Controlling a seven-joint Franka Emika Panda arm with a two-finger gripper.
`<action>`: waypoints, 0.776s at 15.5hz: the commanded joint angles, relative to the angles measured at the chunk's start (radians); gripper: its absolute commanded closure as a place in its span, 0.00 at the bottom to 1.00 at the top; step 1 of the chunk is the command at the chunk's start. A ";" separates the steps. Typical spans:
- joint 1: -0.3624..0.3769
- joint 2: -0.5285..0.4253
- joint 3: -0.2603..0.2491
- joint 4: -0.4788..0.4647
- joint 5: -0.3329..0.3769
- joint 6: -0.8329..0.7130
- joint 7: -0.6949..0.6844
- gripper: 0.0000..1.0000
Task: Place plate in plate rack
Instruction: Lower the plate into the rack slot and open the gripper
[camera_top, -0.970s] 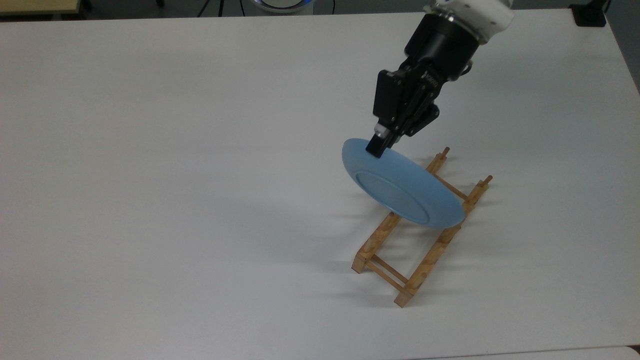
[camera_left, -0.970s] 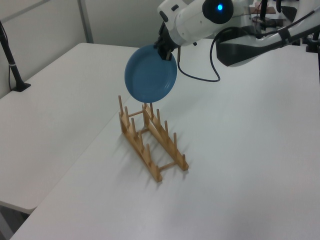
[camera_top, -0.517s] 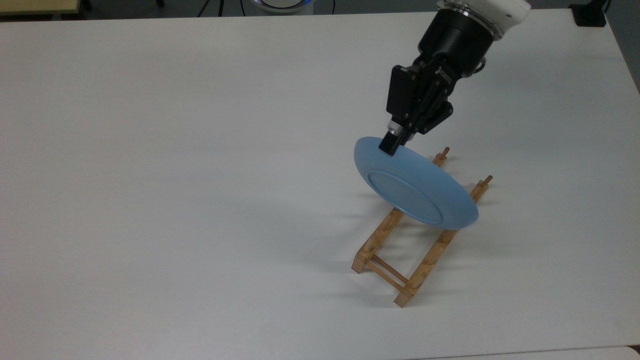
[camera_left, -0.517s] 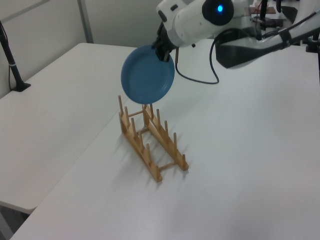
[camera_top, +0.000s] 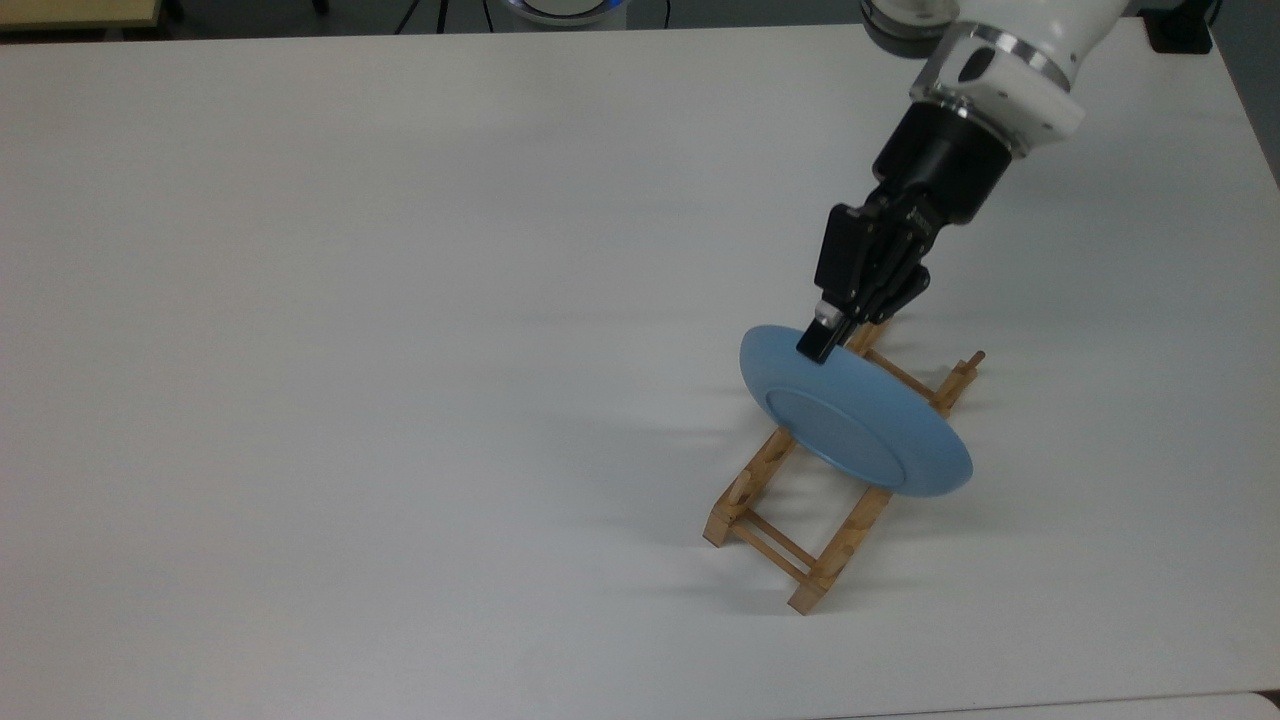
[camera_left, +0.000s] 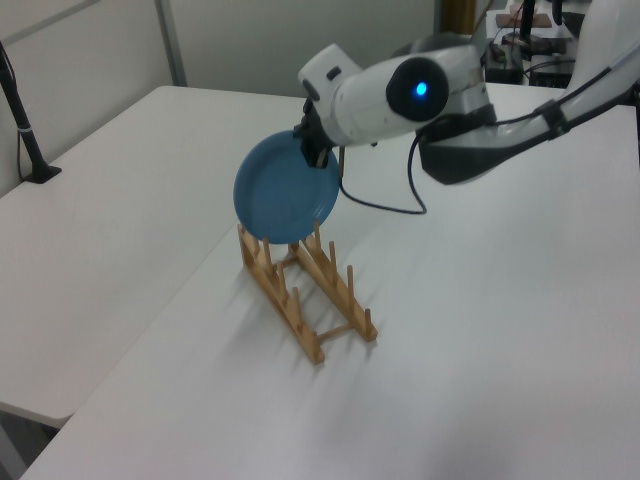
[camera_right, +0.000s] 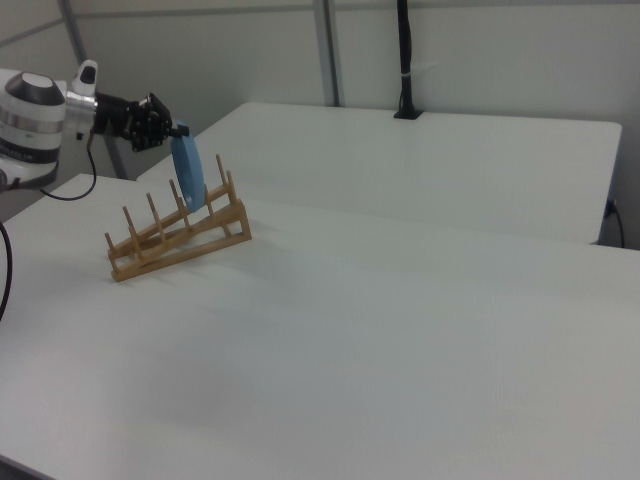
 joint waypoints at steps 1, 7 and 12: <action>0.027 0.035 -0.020 0.041 -0.019 -0.030 0.019 1.00; 0.027 0.034 -0.014 0.031 -0.017 -0.026 0.065 0.42; 0.026 0.031 -0.010 0.015 -0.013 -0.020 0.175 0.00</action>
